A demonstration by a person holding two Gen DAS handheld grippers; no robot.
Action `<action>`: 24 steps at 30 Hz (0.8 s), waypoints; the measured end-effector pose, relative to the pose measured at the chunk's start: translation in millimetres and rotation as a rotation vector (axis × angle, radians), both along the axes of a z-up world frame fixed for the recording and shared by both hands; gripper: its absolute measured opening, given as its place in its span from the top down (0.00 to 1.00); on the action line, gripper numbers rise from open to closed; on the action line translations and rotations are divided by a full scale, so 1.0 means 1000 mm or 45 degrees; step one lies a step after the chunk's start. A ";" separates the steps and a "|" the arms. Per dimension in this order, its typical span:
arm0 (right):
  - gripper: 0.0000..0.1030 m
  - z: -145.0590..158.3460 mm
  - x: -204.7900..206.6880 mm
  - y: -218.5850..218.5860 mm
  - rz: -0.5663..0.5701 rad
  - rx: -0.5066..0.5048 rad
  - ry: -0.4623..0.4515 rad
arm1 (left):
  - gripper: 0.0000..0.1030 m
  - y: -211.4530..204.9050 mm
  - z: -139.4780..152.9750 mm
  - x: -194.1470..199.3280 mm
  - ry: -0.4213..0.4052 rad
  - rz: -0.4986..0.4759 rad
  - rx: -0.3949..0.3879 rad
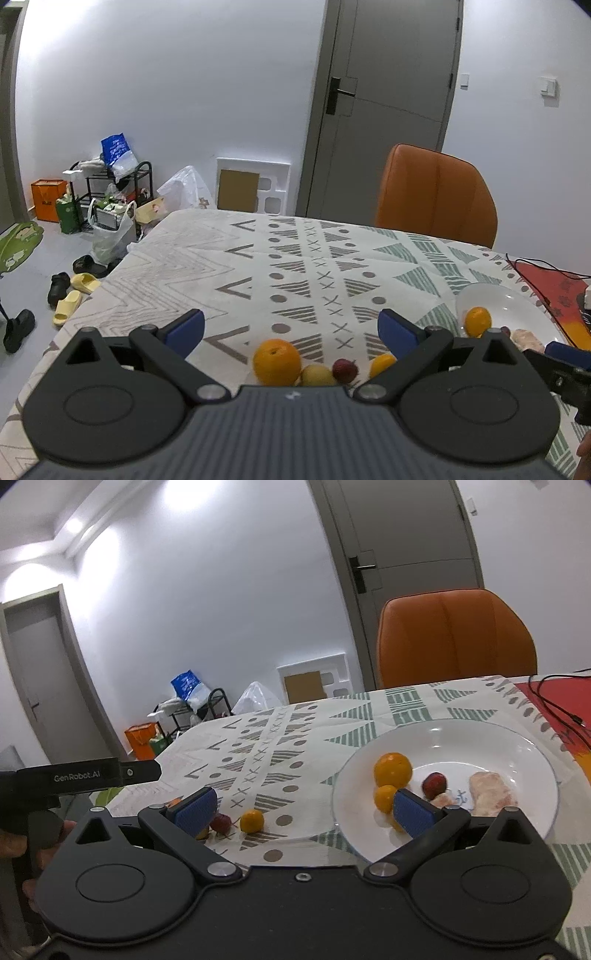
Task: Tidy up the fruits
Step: 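Move both grippers back from the plate toward the remaining fruit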
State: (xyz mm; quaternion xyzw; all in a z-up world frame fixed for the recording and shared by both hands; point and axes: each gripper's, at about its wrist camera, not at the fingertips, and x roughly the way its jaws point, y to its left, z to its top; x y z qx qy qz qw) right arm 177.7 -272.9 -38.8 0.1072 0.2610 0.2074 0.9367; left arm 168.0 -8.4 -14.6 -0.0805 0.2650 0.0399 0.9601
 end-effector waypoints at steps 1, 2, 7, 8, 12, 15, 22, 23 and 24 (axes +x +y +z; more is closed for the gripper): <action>0.00 0.000 0.001 0.002 0.004 -0.005 0.002 | 0.04 0.002 -0.001 0.000 0.001 0.004 -0.006; 0.00 -0.001 0.002 0.005 0.007 -0.009 0.003 | 0.04 0.005 -0.003 0.000 0.001 0.010 -0.011; 0.00 -0.002 0.006 0.016 0.037 -0.010 0.005 | 0.06 0.012 -0.010 0.002 0.010 0.027 -0.027; 0.01 -0.003 0.007 0.019 0.046 -0.009 0.007 | 0.06 0.014 -0.013 0.003 0.014 0.032 -0.031; 0.11 -0.006 0.013 0.031 0.079 -0.043 0.028 | 0.13 0.018 -0.022 0.006 0.036 0.036 -0.046; 0.19 -0.010 0.017 0.038 0.112 -0.038 0.058 | 0.18 0.020 -0.028 0.010 0.047 0.031 -0.057; 0.25 -0.015 0.023 0.053 0.141 -0.066 0.077 | 0.29 0.023 -0.045 0.023 0.101 0.033 -0.092; 0.25 -0.016 0.024 0.054 0.143 -0.069 0.079 | 0.30 0.023 -0.047 0.025 0.108 0.033 -0.095; 0.25 -0.016 0.025 0.055 0.145 -0.070 0.082 | 0.30 0.023 -0.049 0.027 0.114 0.030 -0.098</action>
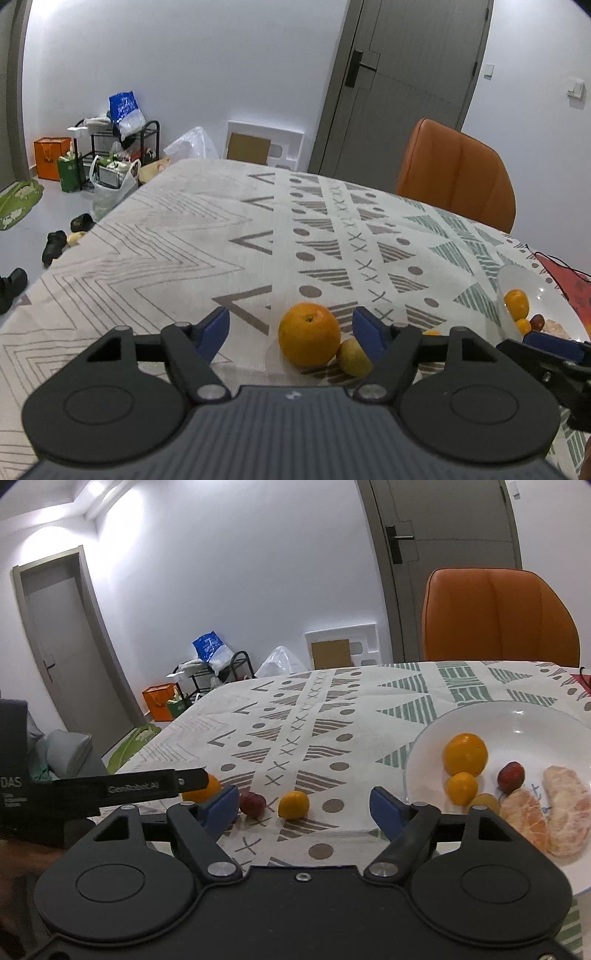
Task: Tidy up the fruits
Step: 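Move both grippers back from the plate toward the remaining fruit, then grasp a large orange with the left gripper while the right gripper grasps a small orange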
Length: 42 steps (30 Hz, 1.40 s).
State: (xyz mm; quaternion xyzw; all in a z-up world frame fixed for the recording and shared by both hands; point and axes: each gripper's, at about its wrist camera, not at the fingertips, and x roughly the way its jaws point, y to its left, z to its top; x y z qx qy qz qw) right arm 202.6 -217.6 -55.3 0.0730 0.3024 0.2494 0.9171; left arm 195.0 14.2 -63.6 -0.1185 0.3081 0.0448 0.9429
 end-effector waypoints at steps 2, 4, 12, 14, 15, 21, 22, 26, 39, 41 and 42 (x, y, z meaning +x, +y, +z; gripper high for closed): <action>0.25 -0.001 0.002 0.002 0.007 0.000 0.008 | 0.31 -0.002 -0.003 0.003 0.005 -0.008 0.001; 0.25 -0.002 0.003 0.005 0.013 -0.003 0.013 | 0.40 -0.002 -0.007 0.006 0.021 -0.012 -0.006; 0.27 -0.007 0.011 0.010 0.028 -0.013 0.035 | 0.63 0.001 -0.010 0.006 0.035 -0.002 -0.033; 0.30 -0.008 0.012 0.011 0.034 -0.011 0.041 | 0.63 0.004 -0.009 0.005 0.032 0.004 -0.033; 0.30 -0.009 0.013 0.011 0.037 -0.010 0.045 | 0.63 0.005 -0.009 0.004 0.031 0.007 -0.032; 0.33 -0.011 0.018 0.017 0.056 -0.015 0.059 | 0.63 0.010 -0.003 -0.002 0.013 0.022 -0.032; 0.34 -0.012 0.019 0.018 0.060 -0.020 0.059 | 0.63 0.011 -0.002 -0.003 0.011 0.026 -0.033; 0.38 -0.015 0.023 0.025 0.076 -0.040 0.072 | 0.63 0.016 0.000 -0.005 0.005 0.039 -0.038; 0.77 -0.031 0.038 0.040 0.078 -0.122 0.119 | 0.63 0.027 0.005 -0.012 -0.012 0.065 -0.040; 0.77 -0.027 0.035 0.036 0.087 -0.095 0.108 | 0.63 0.025 0.005 -0.011 -0.011 0.060 -0.038; 0.77 -0.025 0.032 0.035 0.083 -0.096 0.096 | 0.63 0.024 0.006 -0.011 -0.012 0.056 -0.037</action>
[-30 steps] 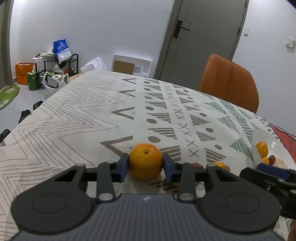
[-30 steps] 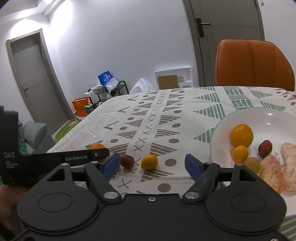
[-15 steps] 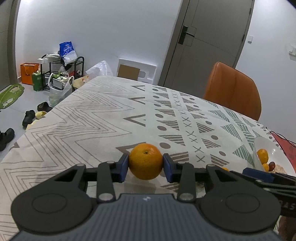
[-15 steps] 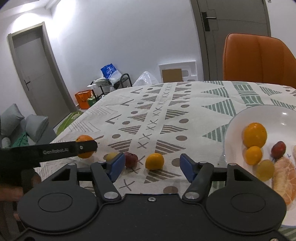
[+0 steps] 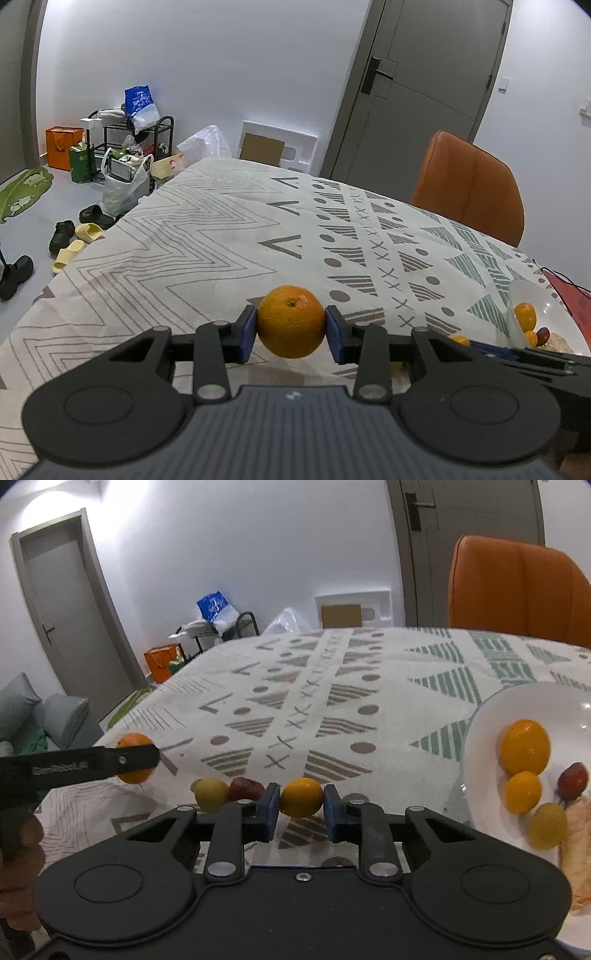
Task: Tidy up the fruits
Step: 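Grasp a large orange with the left gripper while the right gripper grasps a small orange, then carry the large orange with the left gripper while the right gripper carries the small orange to the plate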
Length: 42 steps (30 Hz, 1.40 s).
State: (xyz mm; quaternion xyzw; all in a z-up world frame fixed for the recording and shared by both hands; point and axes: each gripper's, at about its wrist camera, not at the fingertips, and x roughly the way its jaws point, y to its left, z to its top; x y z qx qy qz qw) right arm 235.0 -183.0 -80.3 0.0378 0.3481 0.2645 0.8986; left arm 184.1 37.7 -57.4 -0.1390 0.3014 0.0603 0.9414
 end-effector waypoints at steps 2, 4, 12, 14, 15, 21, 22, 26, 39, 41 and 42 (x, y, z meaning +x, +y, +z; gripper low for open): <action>0.77 0.004 -0.003 -0.005 -0.011 0.006 -0.015 | 0.63 -0.004 0.002 0.000 -0.007 -0.009 0.003; 0.77 0.007 -0.004 -0.010 -0.021 0.020 -0.021 | 0.63 -0.008 0.004 0.000 -0.015 -0.022 0.005; 0.77 0.016 -0.011 -0.037 -0.089 0.081 -0.048 | 0.63 -0.031 0.010 0.002 -0.032 -0.082 0.022; 0.77 0.018 -0.012 -0.043 -0.100 0.091 -0.056 | 0.63 -0.036 0.012 0.003 -0.036 -0.096 0.028; 0.77 0.019 -0.013 -0.046 -0.107 0.096 -0.060 | 0.63 -0.039 0.013 0.004 -0.039 -0.105 0.032; 0.77 0.023 -0.017 -0.064 -0.160 0.123 -0.079 | 0.63 -0.054 0.018 0.007 -0.058 -0.144 0.045; 0.77 0.024 -0.017 -0.067 -0.167 0.124 -0.082 | 0.63 -0.056 0.019 0.007 -0.060 -0.150 0.047; 0.77 0.026 -0.019 -0.080 -0.198 0.130 -0.094 | 0.63 -0.067 0.020 0.010 -0.064 -0.176 0.052; 0.77 0.028 -0.028 -0.121 -0.284 0.148 -0.117 | 0.63 -0.104 0.027 0.014 -0.092 -0.257 0.073; 0.77 0.026 -0.029 -0.129 -0.300 0.153 -0.117 | 0.63 -0.109 0.029 0.015 -0.100 -0.264 0.079; 0.77 0.026 -0.029 -0.132 -0.306 0.154 -0.118 | 0.63 -0.111 0.029 0.015 -0.102 -0.268 0.080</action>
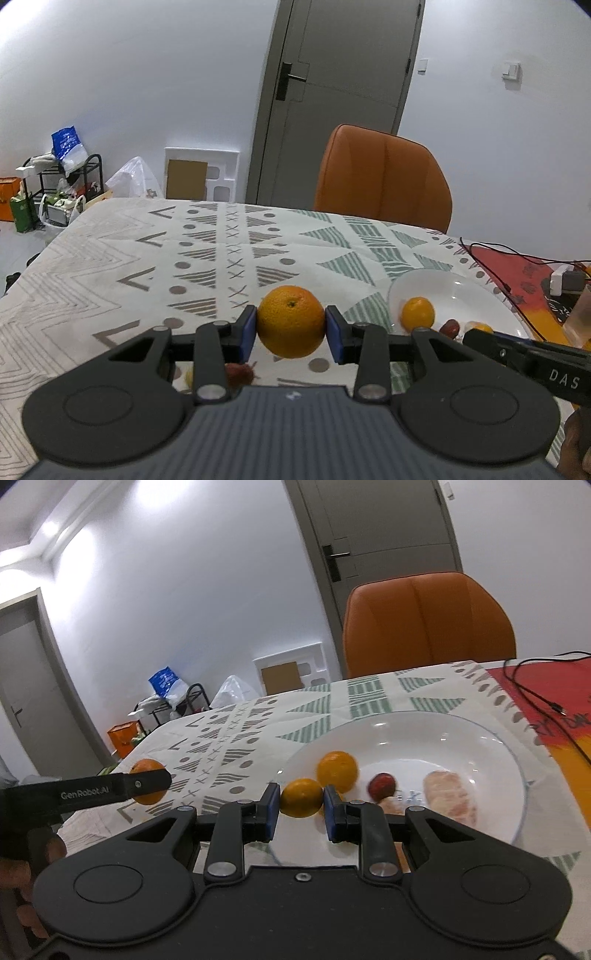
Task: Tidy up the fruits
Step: 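Carry the large orange with the left gripper while the right gripper carries the small orange to the plate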
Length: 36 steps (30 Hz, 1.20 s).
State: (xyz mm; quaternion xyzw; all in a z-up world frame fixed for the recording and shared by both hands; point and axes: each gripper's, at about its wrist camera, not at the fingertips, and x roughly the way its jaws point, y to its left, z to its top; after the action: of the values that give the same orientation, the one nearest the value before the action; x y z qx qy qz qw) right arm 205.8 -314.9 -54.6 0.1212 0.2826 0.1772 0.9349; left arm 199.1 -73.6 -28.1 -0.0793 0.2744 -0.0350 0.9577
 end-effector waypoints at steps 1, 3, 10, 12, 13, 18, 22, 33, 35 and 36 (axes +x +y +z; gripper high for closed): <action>0.77 0.000 -0.001 -0.003 -0.008 0.002 0.001 | 0.63 -0.002 0.001 0.000 -0.003 -0.006 0.002; 0.77 -0.002 -0.001 -0.009 -0.023 0.007 0.002 | 0.63 -0.007 0.001 0.002 -0.005 -0.015 0.005; 0.77 -0.005 -0.001 -0.029 -0.084 0.007 0.008 | 0.63 -0.025 -0.001 0.005 0.000 -0.058 0.010; 0.77 -0.007 -0.001 -0.035 -0.102 0.008 0.013 | 0.63 -0.030 -0.002 0.005 0.001 -0.071 0.011; 0.77 -0.008 -0.001 -0.037 -0.111 0.008 0.016 | 0.63 -0.032 -0.002 0.006 0.002 -0.077 0.012; 0.77 -0.012 0.000 -0.050 -0.146 0.010 0.022 | 0.63 -0.043 -0.002 0.009 0.004 -0.101 0.009; 0.77 -0.015 0.004 -0.055 -0.148 0.002 0.021 | 0.63 -0.052 -0.002 0.011 0.004 -0.115 0.010; 0.70 -0.016 0.005 -0.059 -0.153 -0.002 0.001 | 0.63 -0.074 -0.007 0.017 0.023 -0.174 0.016; 0.70 -0.017 0.002 -0.062 -0.163 0.010 0.007 | 0.63 -0.077 -0.008 0.017 0.027 -0.184 0.018; 0.70 -0.018 0.000 -0.064 -0.166 0.020 0.012 | 0.63 -0.079 -0.008 0.017 0.028 -0.191 0.019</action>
State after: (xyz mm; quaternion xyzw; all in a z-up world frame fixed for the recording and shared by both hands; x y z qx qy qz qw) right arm 205.6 -379.0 -72.1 0.1474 0.2771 0.1176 0.9422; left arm 215.9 -152.9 -36.3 -0.0517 0.2903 -0.1038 0.9499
